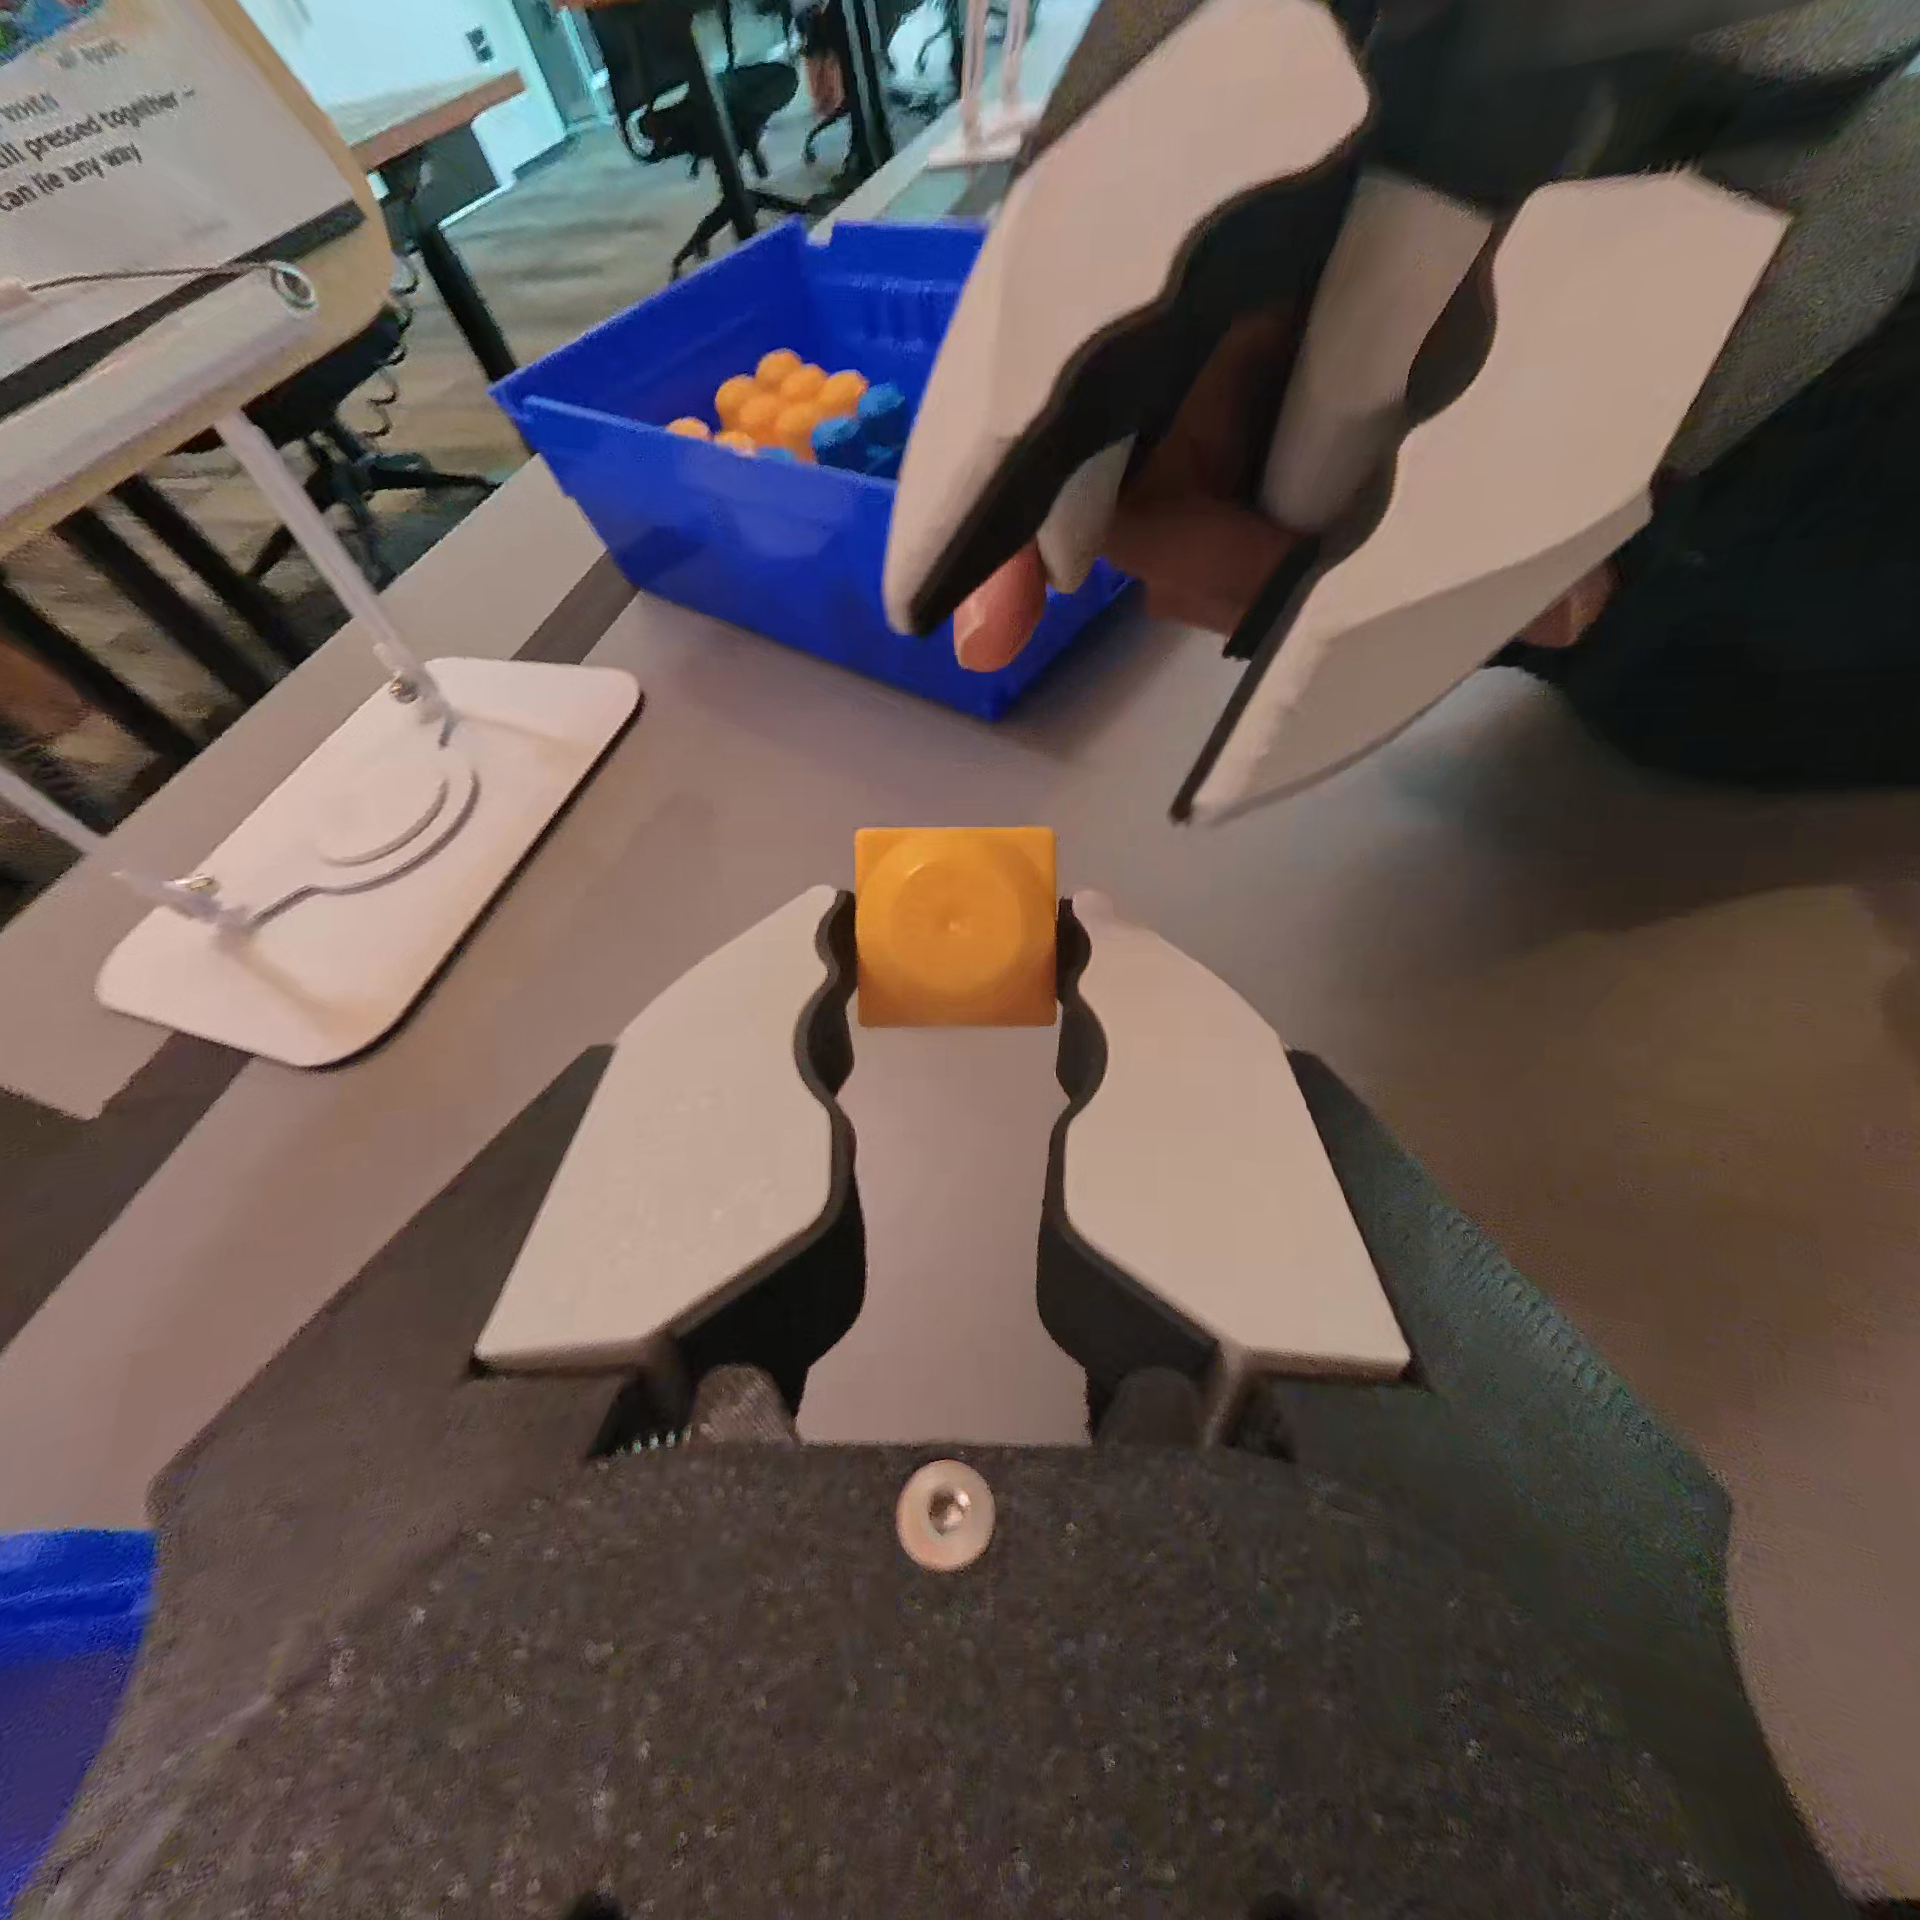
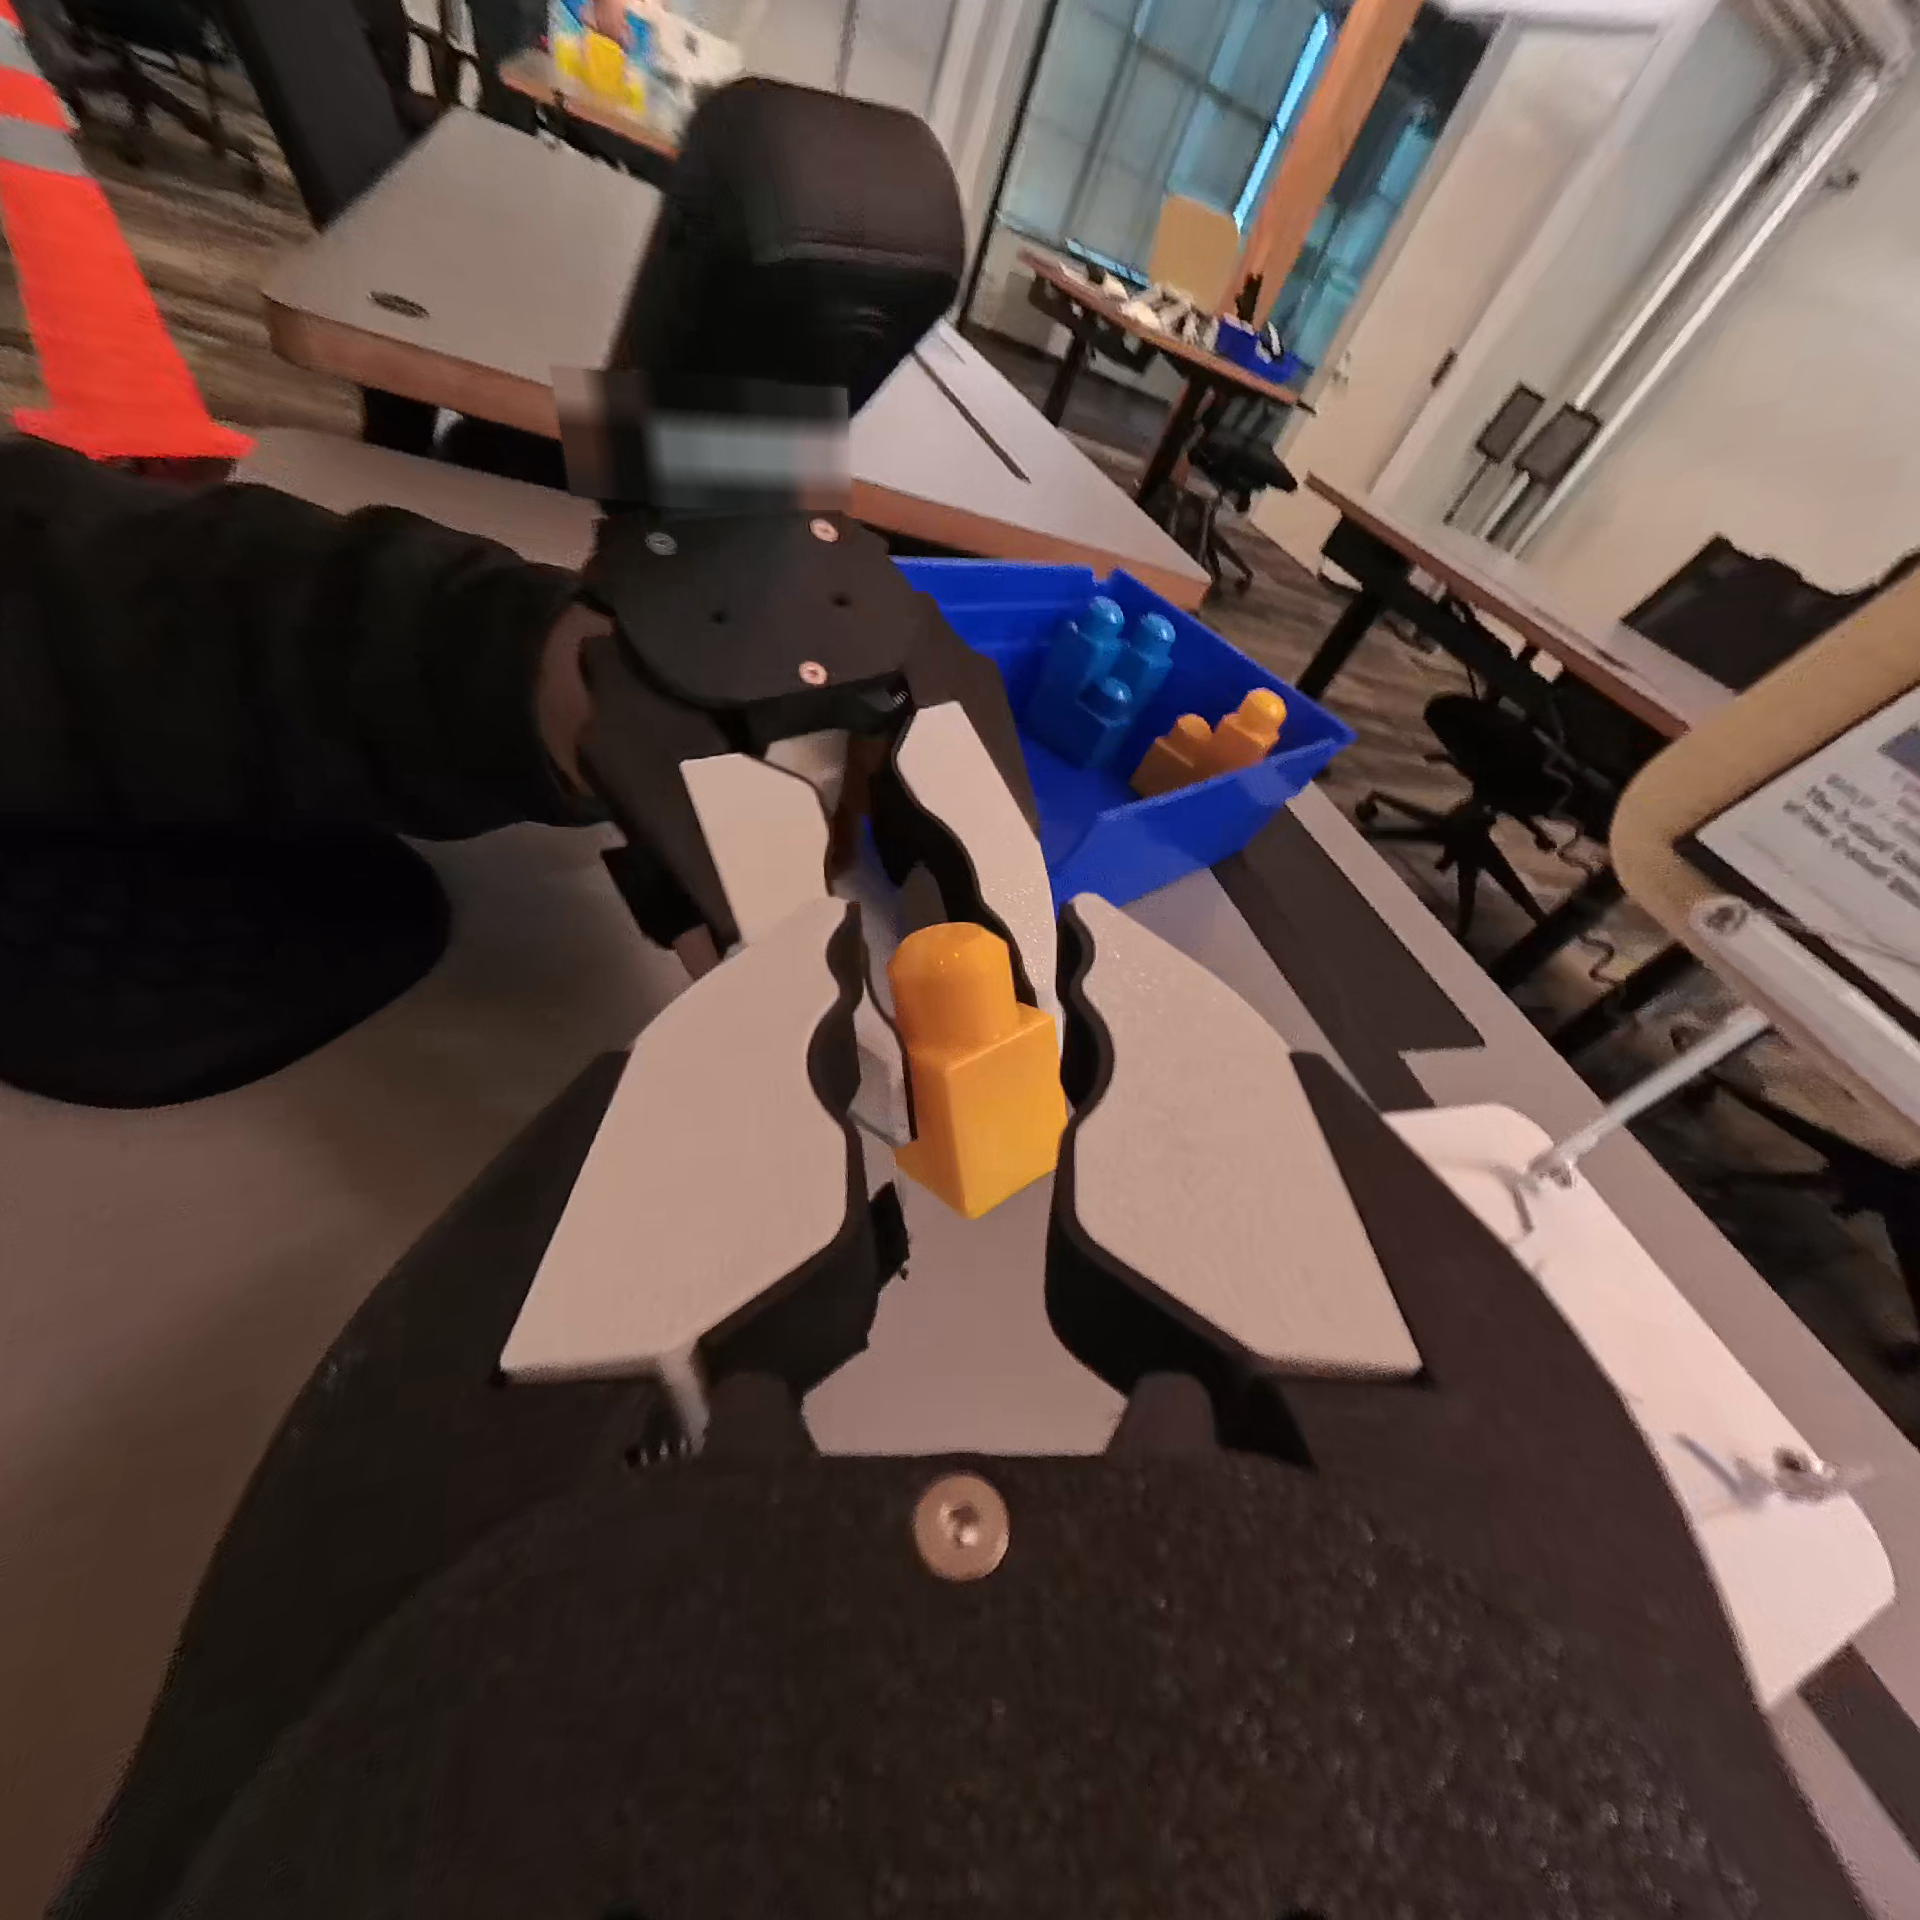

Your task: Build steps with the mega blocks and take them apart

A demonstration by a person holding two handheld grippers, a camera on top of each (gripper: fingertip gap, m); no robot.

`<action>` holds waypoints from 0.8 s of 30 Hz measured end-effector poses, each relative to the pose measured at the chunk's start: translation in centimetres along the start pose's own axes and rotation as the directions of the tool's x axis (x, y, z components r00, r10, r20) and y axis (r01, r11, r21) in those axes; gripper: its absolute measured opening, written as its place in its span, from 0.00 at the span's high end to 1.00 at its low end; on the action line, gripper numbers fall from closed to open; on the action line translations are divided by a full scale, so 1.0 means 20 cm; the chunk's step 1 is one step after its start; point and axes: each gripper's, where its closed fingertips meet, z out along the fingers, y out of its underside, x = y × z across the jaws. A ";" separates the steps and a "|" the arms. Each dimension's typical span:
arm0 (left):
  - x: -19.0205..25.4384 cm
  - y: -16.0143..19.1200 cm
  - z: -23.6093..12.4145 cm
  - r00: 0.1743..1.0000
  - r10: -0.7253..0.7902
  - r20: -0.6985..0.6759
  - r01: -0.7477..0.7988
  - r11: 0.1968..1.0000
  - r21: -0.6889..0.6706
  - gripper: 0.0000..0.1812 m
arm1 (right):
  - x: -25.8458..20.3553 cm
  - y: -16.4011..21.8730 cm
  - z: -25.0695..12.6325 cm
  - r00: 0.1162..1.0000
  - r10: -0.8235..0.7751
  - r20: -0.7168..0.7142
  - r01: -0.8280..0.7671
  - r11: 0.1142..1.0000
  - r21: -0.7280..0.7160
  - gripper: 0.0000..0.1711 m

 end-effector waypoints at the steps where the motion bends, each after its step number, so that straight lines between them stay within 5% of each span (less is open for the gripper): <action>1: 0.00 0.01 0.01 0.999 0.027 0.025 -0.026 0.999 -0.026 0.80 | 0.00 0.02 0.01 1.000 0.021 -0.008 -0.021 0.999 -0.027 0.79; 11: -0.11 0.07 0.07 0.909 0.297 0.291 -0.224 0.940 -0.257 0.80 | 0.09 0.20 0.10 0.963 0.163 -0.213 -0.207 0.956 -0.208 0.78; 24: -0.24 0.07 0.06 0.678 0.488 0.549 -0.230 0.851 -0.472 0.80 | 0.14 0.27 0.11 0.913 0.201 -0.356 -0.296 0.926 -0.236 0.80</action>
